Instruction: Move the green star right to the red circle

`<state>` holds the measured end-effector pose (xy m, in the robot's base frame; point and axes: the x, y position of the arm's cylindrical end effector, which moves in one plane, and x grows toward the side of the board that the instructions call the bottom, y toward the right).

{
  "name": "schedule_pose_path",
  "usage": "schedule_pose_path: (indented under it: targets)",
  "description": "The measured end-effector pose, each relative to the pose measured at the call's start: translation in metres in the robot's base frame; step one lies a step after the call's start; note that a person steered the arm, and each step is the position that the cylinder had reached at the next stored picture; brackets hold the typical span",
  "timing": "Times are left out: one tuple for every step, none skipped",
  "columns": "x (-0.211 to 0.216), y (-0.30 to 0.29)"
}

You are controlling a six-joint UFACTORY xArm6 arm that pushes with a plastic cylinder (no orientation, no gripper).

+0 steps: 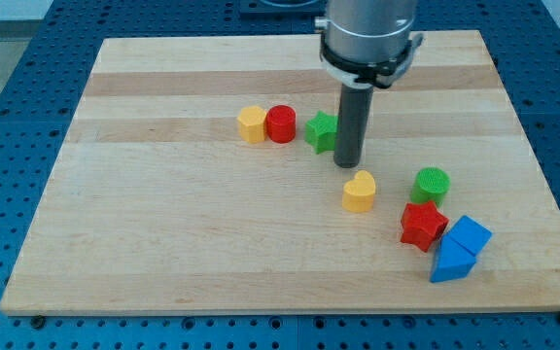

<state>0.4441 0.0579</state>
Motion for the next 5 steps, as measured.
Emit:
schedule_pose_path:
  targets:
    - [0.0000,-0.0029]
    - [-0.0003,-0.0029]
    - [-0.0050,-0.0029]
    - [-0.0070,-0.0029]
    - [-0.0096,-0.0029]
